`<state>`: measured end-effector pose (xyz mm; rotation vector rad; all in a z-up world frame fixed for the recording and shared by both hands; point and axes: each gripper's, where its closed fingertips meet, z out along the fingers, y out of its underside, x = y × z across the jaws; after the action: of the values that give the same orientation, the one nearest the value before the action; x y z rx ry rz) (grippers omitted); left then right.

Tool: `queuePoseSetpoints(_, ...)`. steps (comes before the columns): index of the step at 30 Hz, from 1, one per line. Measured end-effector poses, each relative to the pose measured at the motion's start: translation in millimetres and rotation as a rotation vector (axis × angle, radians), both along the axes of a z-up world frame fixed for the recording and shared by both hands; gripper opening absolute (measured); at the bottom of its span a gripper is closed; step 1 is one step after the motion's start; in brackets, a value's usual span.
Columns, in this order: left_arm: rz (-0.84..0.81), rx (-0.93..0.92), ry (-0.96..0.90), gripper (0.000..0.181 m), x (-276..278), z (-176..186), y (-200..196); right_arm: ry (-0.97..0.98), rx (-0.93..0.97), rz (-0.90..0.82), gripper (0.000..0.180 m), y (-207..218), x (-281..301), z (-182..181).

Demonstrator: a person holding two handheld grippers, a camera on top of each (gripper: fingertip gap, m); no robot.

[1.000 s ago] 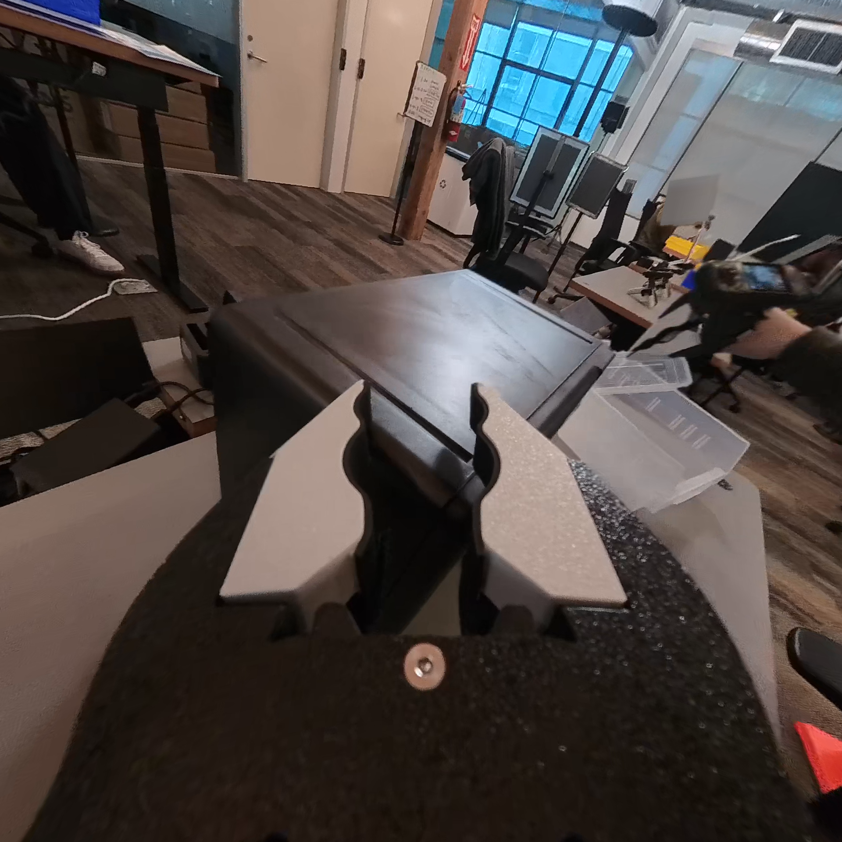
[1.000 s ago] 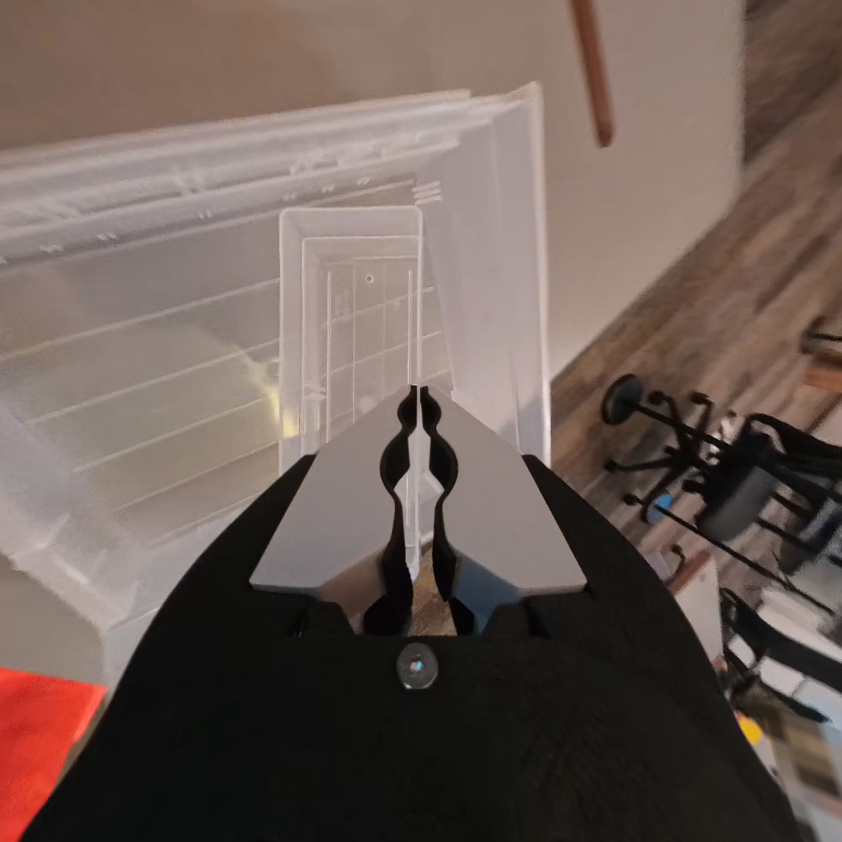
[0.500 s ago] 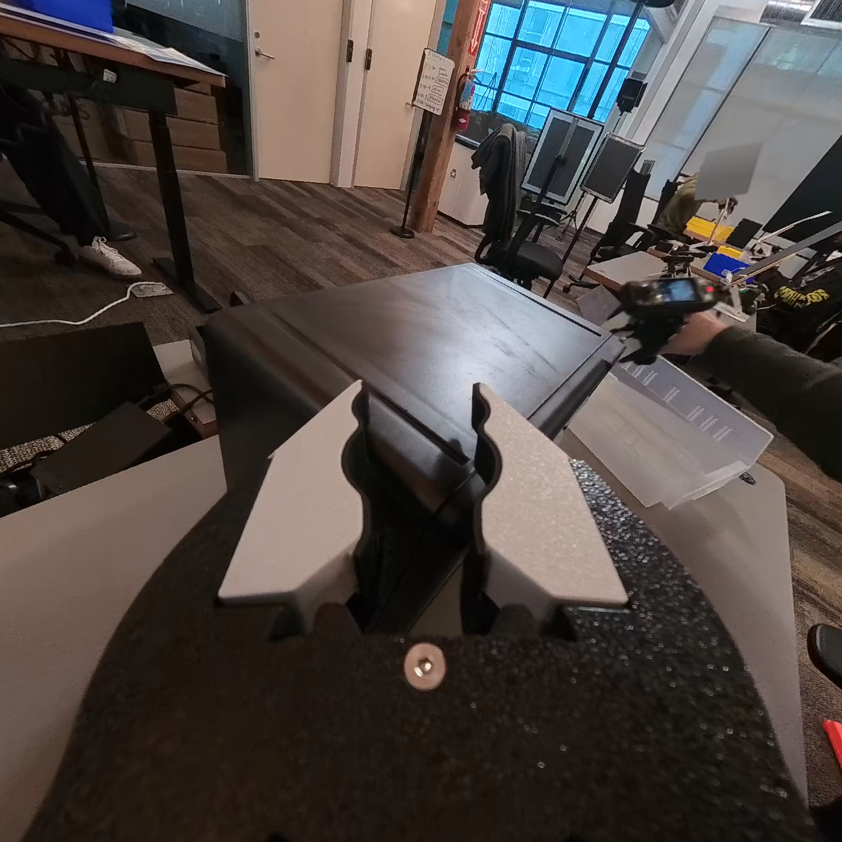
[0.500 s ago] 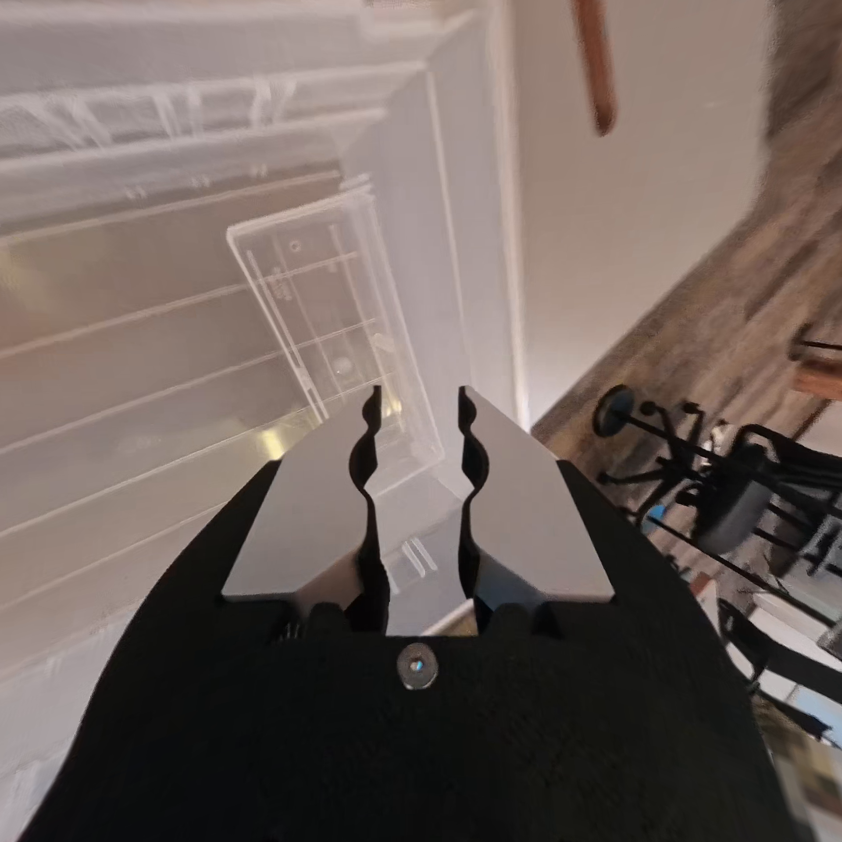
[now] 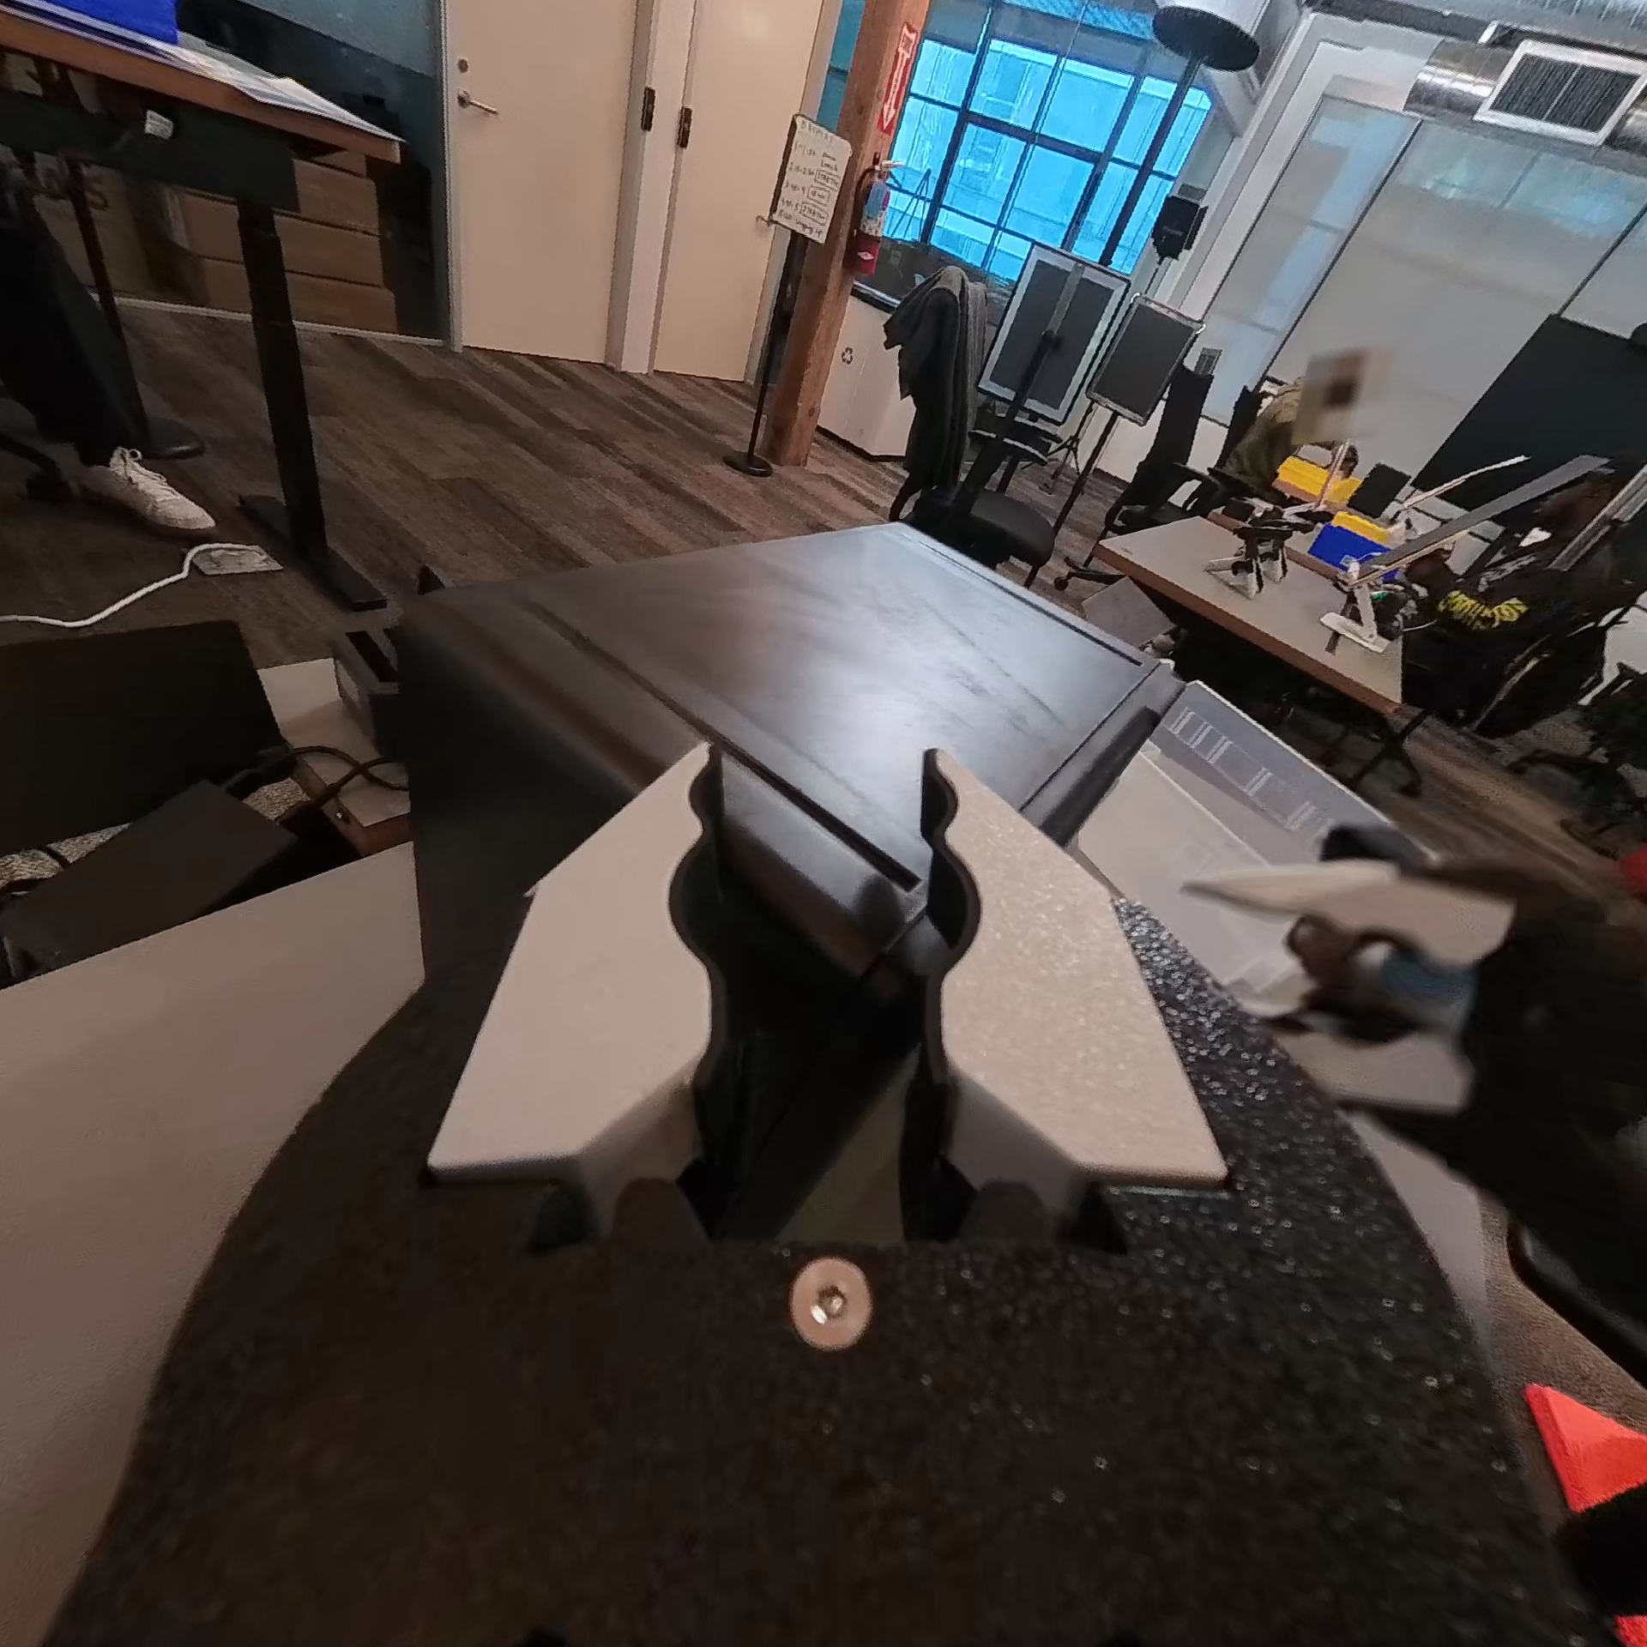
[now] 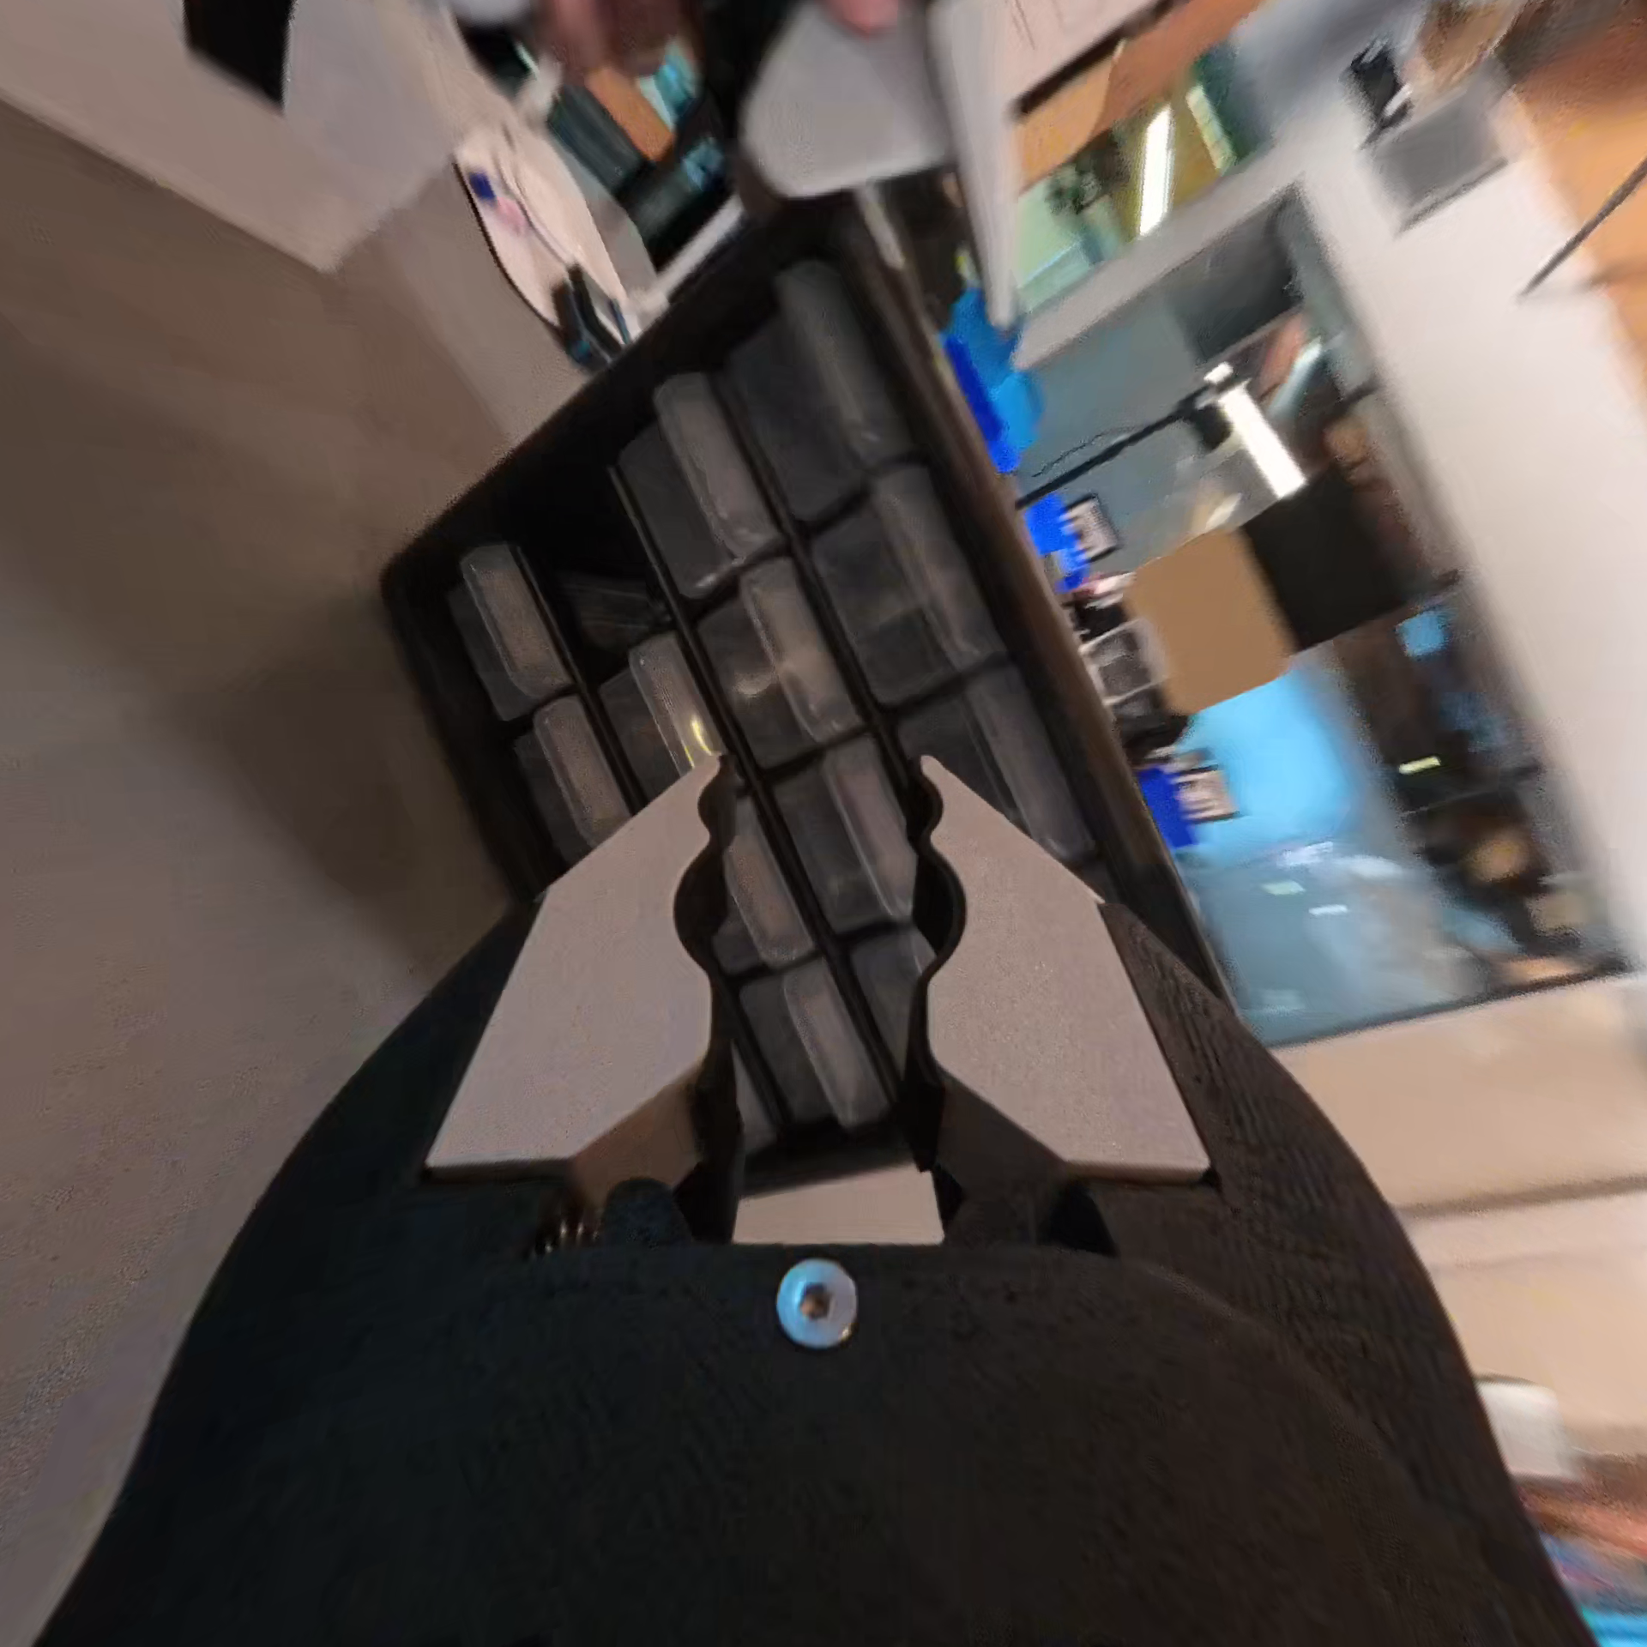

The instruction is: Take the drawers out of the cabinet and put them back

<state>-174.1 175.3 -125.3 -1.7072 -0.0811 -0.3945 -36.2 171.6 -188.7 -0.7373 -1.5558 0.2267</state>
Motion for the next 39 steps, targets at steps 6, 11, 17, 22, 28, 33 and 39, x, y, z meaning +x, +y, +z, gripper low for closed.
queuePoseSetpoints(6, -0.015, 0.015, -0.037, 0.043, -3, 1, -2, -0.031, 0.364, -0.019, 0.034, -21, -64, -61)
queuePoseSetpoints(11, -0.016, 0.015, -0.031, 0.042, -4, 1, -4, -0.065, 0.496, -0.121, 0.029, 6, -73, -71)
queuePoseSetpoints(17, -0.027, 0.031, -0.073, 0.042, -7, 2, -5, -0.033, 0.610, -0.159, 0.008, 7, -72, -62)
queuePoseSetpoints(22, -0.013, 0.036, -0.082, 0.041, -12, 1, -6, -0.047, 0.580, -0.158, 0.008, -13, -55, -61)
queuePoseSetpoints(28, -0.007, 0.031, -0.069, 0.041, -12, 1, -6, -0.082, 0.557, -0.134, 0.009, -45, -16, -65)
queuePoseSetpoints(33, -0.014, 0.033, -0.073, 0.041, -11, 1, -7, -0.051, 0.099, -0.123, 0.054, -47, 8, -54)
queuePoseSetpoints(39, -0.027, 0.040, -0.095, 0.041, -12, 1, -8, 0.029, -0.731, -0.263, 0.056, -19, 11, -21)
